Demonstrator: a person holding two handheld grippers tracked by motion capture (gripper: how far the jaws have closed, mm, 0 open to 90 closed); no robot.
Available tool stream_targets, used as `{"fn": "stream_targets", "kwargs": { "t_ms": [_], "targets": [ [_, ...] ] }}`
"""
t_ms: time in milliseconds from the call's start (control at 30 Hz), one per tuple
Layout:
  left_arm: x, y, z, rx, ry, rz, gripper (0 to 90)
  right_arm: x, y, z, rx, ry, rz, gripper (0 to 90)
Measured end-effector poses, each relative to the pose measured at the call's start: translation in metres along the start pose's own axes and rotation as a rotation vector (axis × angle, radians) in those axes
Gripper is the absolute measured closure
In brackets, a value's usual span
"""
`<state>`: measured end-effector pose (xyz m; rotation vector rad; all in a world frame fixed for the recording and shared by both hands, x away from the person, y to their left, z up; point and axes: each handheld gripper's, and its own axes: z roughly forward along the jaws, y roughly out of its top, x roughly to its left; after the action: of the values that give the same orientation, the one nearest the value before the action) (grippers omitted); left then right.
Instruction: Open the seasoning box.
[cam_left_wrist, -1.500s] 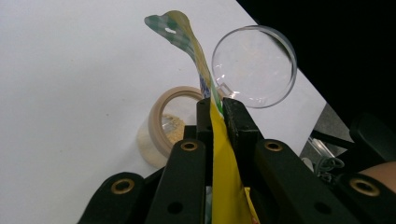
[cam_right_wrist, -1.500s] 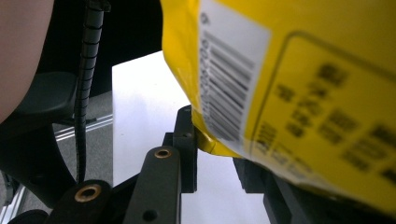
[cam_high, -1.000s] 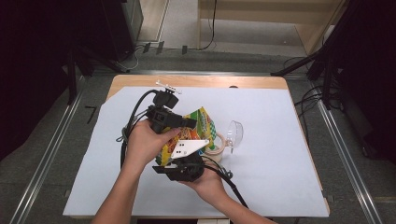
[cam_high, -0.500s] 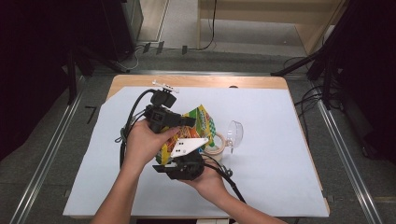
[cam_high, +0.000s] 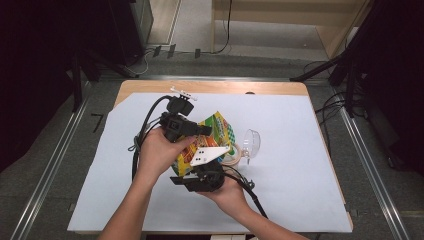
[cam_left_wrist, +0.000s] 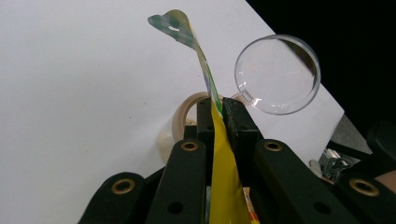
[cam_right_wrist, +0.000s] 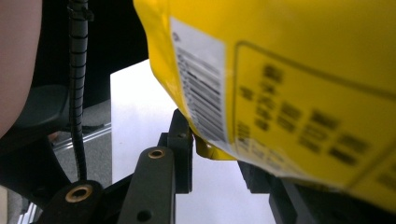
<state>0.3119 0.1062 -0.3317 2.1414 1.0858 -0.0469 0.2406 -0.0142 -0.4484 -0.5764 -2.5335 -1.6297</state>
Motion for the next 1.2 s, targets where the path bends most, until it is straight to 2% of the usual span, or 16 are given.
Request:
{"fn": "stream_targets", "kwargs": {
  "t_ms": [33, 167, 267, 500, 700, 1000, 1200],
  "targets": [
    [-0.002, 0.000, 0.000, 0.002, 0.006, 0.003, 86.5, 0.001, 0.000, -0.001, 0.001, 0.005, -0.002, 70.5],
    [-0.005, 0.001, -0.004, -0.023, -0.031, 0.006, 86.0, 0.007, 0.005, -0.005, -0.019, 0.011, -0.015, 70.7],
    [-0.006, 0.001, -0.008, -0.040, -0.038, 0.006, 85.1, 0.009, 0.008, -0.009, -0.022, 0.019, -0.014, 70.9],
    [0.009, 0.007, 0.004, 0.025, -0.105, -0.041, 82.9, 0.008, 0.009, -0.006, 0.003, 0.015, -0.003, 71.1],
    [0.013, 0.011, 0.010, 0.042, -0.125, -0.044, 82.4, 0.002, 0.009, -0.006, 0.016, 0.017, 0.005, 71.9],
    [0.013, 0.012, 0.008, 0.026, -0.123, -0.033, 82.5, 0.002, 0.013, -0.003, 0.027, -0.025, 0.013, 72.1],
    [0.014, 0.012, 0.007, 0.021, -0.124, -0.024, 82.7, 0.005, 0.015, 0.001, 0.024, -0.057, 0.039, 72.1]
  ]
}}
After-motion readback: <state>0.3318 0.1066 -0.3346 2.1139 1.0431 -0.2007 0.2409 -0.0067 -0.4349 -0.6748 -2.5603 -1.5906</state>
